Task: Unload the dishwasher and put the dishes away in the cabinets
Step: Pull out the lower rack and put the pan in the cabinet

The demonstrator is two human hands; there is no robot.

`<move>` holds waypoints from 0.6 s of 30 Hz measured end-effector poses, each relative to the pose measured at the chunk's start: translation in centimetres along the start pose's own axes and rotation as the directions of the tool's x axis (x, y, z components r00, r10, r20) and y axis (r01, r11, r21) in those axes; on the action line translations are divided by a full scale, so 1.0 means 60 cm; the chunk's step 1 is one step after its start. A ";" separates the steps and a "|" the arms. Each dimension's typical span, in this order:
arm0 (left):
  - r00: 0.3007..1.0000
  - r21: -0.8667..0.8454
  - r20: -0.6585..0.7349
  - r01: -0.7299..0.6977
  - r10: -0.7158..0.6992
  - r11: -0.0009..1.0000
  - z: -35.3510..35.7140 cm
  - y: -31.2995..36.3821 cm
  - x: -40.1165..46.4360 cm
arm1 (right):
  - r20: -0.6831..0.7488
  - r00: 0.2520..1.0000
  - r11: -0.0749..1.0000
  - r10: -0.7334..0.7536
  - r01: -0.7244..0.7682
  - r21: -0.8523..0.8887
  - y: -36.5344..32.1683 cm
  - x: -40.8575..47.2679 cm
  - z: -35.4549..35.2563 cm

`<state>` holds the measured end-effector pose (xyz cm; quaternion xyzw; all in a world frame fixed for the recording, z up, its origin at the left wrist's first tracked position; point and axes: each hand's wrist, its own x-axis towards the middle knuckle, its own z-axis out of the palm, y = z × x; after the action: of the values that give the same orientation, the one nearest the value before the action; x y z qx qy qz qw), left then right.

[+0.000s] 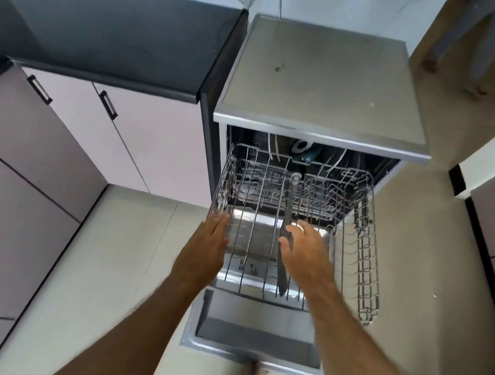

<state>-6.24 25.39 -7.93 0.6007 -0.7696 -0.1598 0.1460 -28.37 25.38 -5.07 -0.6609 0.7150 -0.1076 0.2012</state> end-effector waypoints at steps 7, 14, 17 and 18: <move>0.994 -0.114 0.103 0.054 -0.042 0.992 0.068 -0.003 -0.073 | 0.116 0.987 0.992 0.109 -0.116 0.053 0.055 -0.060 0.116; 0.983 -0.151 0.176 0.075 -0.047 0.986 0.163 -0.002 -0.086 | 0.142 0.981 0.988 0.134 -0.142 0.054 0.110 -0.087 0.210; 0.976 -0.175 0.206 0.108 -0.071 0.979 0.189 0.000 -0.080 | 0.144 0.981 0.990 0.128 -0.135 0.041 0.127 -0.091 0.234; 0.974 -0.175 0.215 0.111 -0.072 0.978 0.202 -0.001 -0.077 | 0.145 0.981 0.990 0.128 -0.135 0.037 0.134 -0.091 0.243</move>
<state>-10.14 30.70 -19.08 0.5994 -0.7337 -0.2994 0.1130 -29.08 33.26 -20.70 -0.6133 0.7382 -0.0632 0.2736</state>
